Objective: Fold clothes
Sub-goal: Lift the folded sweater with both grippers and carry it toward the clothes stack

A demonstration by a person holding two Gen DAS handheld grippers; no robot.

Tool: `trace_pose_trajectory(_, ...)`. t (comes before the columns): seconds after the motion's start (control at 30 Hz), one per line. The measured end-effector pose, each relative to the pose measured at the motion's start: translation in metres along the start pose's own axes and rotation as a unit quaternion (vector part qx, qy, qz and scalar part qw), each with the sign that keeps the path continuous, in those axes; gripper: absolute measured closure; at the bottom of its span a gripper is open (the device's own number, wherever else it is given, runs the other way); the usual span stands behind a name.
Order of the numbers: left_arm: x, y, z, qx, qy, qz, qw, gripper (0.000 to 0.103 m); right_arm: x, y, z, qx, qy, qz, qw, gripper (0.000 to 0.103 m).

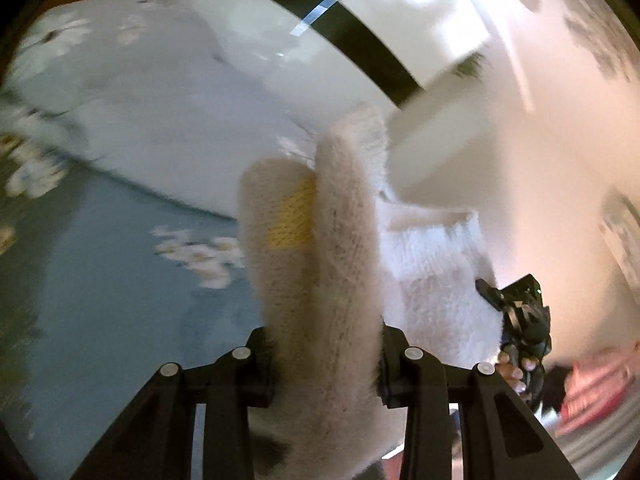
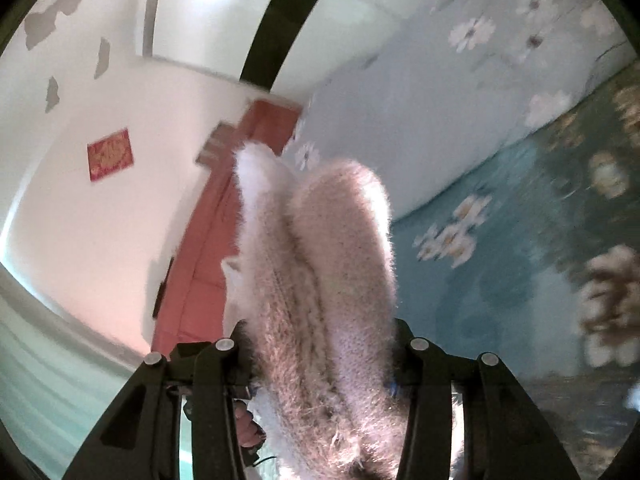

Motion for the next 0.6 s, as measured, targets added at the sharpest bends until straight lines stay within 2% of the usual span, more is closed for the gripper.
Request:
trace_pose_trajectory(0.1,0.009,0.044,0.055,0.037,0.022,-0.037,0.9984,0.065,-0.034,-0.062,0.014,0.024,0.005,0.042,0.999,0.057)
trace_pose_trajectory(0.2,0.029,0.082,0.118,0.075,0.051,-0.075,0.993,0.065,-0.066,-0.129,0.029,0.05,0.005,0.084,0.995,0.057)
trace_pose_trajectory(0.33,0.062,0.137,0.202,0.127,0.077,-0.13,0.9804,0.065,-0.104,-0.218,0.052,0.083,0.023,0.138,0.987,0.057)
trace_pose_trajectory(0.5,0.112,0.194,0.273,0.163,0.08,-0.193,0.9643,0.065,-0.138,-0.308,0.086,0.135,0.038,0.18,0.974,0.057)
trace_pose_trajectory(0.6,0.141,0.212,0.303,0.167,0.085,-0.22,0.9574,0.065,-0.153,-0.346,0.112,0.159,0.06,0.19,0.967,0.057)
Point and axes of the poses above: each gripper's, at about its wrist camera, not at the fingertips, and y roughly the way its jaws point, z to its right, x to its underside, the point moved 8 cm from there along y, roughly the way its jaws point, and after that the axes turned 15 degrees about z, right-handed, at the moved point
